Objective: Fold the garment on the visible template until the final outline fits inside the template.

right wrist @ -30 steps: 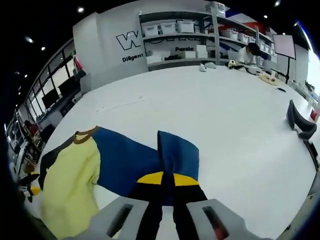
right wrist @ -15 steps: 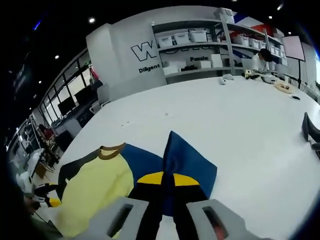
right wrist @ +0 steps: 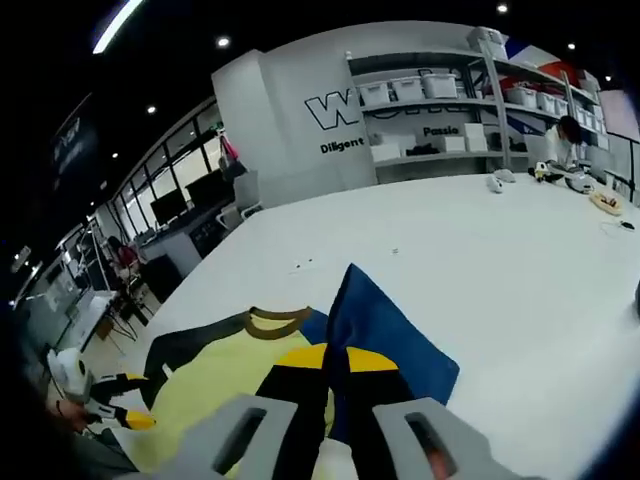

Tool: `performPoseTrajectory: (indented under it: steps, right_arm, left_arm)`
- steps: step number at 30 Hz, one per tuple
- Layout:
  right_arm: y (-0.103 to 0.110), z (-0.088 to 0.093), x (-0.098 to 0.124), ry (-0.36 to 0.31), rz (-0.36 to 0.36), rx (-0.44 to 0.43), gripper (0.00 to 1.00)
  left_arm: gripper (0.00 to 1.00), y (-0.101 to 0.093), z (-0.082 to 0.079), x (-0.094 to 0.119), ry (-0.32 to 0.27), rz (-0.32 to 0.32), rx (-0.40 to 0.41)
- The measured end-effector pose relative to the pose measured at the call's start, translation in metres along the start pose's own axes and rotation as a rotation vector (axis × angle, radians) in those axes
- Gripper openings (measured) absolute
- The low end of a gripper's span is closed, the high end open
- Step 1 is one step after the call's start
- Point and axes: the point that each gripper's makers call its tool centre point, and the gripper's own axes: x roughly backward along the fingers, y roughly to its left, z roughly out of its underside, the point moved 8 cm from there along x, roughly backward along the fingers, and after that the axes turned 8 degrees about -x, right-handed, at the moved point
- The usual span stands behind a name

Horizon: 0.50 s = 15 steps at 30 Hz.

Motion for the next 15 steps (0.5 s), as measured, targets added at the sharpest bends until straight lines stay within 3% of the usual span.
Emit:
performPoseTrajectory:
  steps: [15]
  right_arm:
    - [0.064,-0.009,-0.033,0.021,-0.156,0.076,0.0]
  left_arm:
    - [0.58,-0.001,0.001,-0.001,0.002,0.015,0.066]
